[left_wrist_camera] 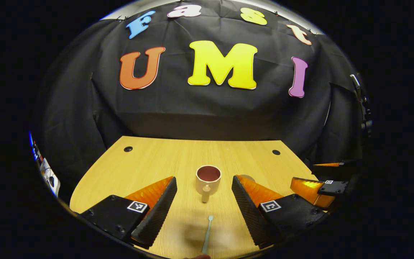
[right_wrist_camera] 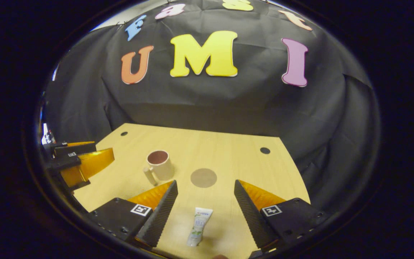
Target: Put the toothbrush and toothpaste on the desktop into the cup, then pick up the cup and place it on the coaster on the desktop.
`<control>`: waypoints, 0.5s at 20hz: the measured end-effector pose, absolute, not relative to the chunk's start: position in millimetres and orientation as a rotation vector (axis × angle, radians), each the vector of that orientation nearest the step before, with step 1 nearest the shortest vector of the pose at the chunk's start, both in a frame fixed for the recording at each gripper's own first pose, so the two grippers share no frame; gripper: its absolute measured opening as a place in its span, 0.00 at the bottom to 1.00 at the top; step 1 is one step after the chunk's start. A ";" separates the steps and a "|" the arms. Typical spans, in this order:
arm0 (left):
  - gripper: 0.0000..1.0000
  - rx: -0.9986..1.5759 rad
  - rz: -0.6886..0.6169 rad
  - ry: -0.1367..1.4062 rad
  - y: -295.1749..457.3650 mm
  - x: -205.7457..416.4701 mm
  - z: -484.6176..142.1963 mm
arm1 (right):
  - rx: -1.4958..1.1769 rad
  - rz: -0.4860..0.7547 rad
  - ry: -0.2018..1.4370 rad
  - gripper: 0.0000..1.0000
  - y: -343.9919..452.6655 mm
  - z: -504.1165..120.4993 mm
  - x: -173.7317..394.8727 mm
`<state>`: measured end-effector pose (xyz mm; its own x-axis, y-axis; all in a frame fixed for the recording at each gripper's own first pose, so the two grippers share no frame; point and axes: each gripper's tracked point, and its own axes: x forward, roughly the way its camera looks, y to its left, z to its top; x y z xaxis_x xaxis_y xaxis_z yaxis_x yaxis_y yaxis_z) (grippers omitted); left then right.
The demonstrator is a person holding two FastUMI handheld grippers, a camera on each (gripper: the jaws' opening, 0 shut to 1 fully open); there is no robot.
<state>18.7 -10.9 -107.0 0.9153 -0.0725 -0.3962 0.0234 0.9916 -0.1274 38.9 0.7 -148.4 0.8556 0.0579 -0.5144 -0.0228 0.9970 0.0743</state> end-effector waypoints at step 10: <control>0.98 -0.123 -0.102 0.658 -26.3 5.1 -171.8 | 0.059 0.058 0.867 0.95 10.8 -238.6 23.1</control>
